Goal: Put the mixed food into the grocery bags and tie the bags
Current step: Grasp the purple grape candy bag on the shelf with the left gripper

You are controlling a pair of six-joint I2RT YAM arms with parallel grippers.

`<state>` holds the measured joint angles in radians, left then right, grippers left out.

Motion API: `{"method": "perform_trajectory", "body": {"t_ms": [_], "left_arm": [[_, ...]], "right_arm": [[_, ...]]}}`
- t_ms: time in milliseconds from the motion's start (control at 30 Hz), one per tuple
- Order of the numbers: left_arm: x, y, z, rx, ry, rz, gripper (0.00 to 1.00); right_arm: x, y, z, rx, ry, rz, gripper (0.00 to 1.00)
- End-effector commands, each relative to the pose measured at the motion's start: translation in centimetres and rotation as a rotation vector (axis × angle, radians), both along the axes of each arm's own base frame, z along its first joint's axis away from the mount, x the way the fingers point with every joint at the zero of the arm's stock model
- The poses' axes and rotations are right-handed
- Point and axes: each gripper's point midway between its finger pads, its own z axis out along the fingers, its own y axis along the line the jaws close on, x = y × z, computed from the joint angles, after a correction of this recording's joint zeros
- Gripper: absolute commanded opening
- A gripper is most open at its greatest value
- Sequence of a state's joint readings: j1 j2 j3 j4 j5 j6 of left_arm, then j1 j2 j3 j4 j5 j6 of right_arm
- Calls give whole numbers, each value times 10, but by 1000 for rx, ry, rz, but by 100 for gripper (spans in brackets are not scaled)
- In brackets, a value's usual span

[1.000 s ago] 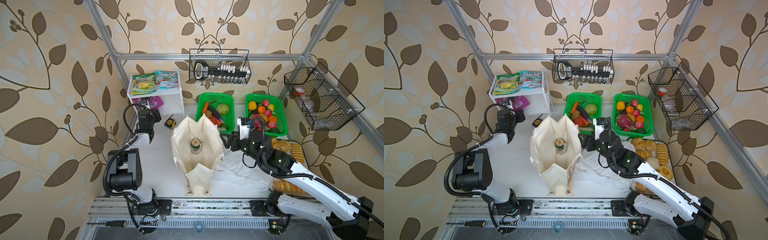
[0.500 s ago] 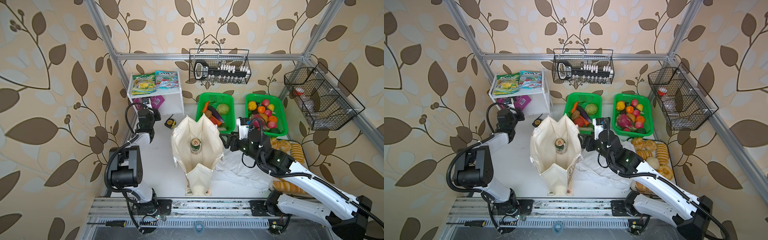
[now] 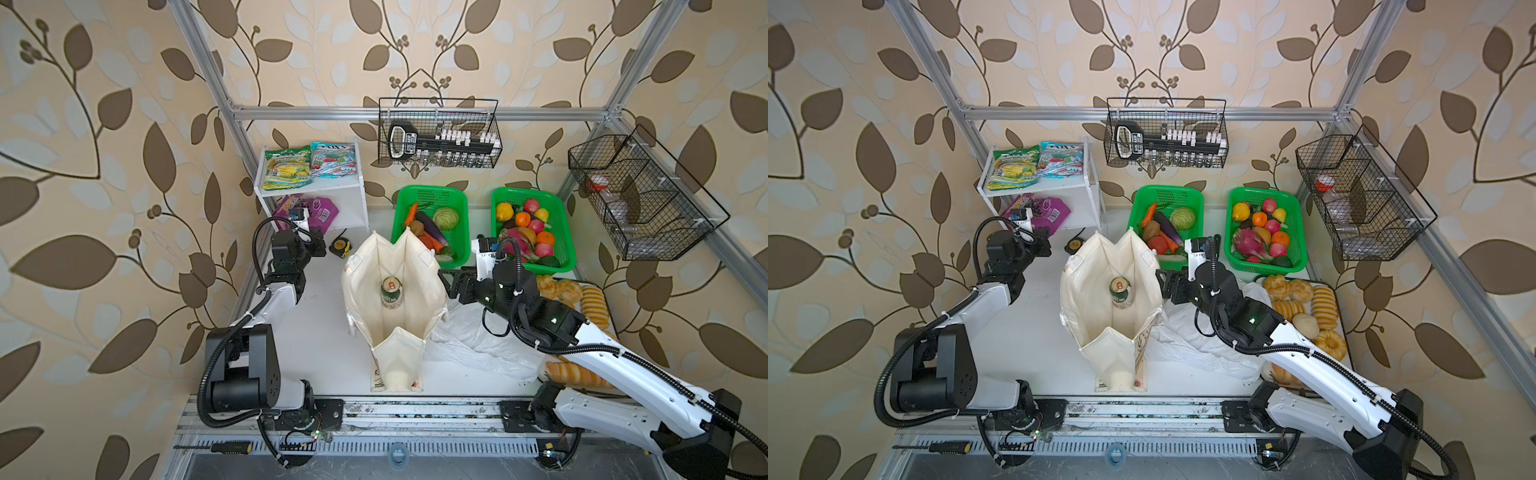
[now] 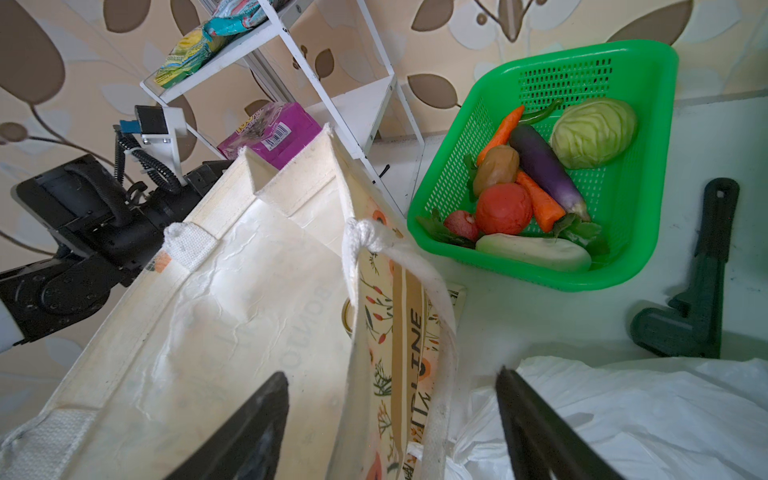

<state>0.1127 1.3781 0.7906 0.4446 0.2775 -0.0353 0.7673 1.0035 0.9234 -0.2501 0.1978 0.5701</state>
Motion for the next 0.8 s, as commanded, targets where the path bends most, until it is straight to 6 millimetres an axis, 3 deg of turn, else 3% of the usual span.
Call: {"method": "perform_trajectory", "body": {"t_ms": [0, 133, 267, 367, 633, 767], "left_arm": [[-13, -3, 14, -34, -22, -5, 1], [-16, 8, 22, -142, -3, 79, 50], [-13, 12, 27, -268, 67, 114, 75], [-10, 17, 26, -398, 151, 129, 82], [-7, 22, 22, -669, 307, 124, 86], [-10, 18, 19, -716, 322, 109, 87]], "right_arm": [[-1, 0, -6, 7, 20, 2, 79], [0, 5, -4, 13, 24, 18, 78], [-1, 6, -4, 14, 27, 22, 78], [-2, 5, -3, 14, 24, 21, 79], [-4, 1, -7, -6, 30, 17, 79], [-5, -2, -11, 20, 40, 0, 78]]}}
